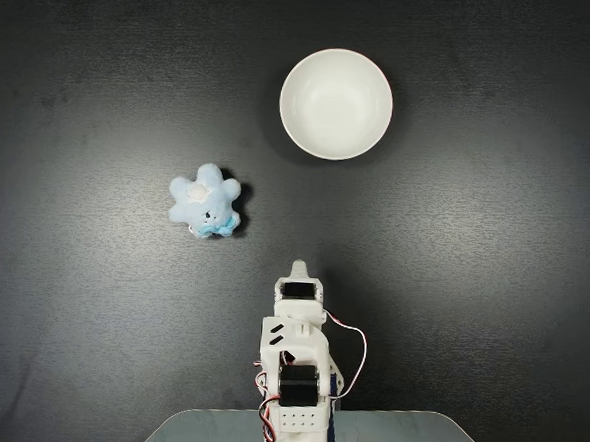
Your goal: Grasp a skyblue doll and put it in the white bowl.
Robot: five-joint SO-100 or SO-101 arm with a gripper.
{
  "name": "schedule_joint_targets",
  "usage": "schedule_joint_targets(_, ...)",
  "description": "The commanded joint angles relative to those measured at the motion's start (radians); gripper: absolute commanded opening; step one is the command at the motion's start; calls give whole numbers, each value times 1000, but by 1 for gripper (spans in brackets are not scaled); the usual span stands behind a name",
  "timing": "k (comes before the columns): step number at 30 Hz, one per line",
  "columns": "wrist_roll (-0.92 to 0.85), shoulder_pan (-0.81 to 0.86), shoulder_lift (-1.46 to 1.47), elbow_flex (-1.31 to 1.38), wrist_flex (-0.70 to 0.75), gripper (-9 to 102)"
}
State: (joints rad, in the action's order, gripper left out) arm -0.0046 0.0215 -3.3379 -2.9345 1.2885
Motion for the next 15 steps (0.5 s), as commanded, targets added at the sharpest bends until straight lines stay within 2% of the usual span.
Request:
schedule_joint_targets(1,-8,14,-2,9,-23,2)
schedule_joint_targets(15,2,2,-2,8,-23,2)
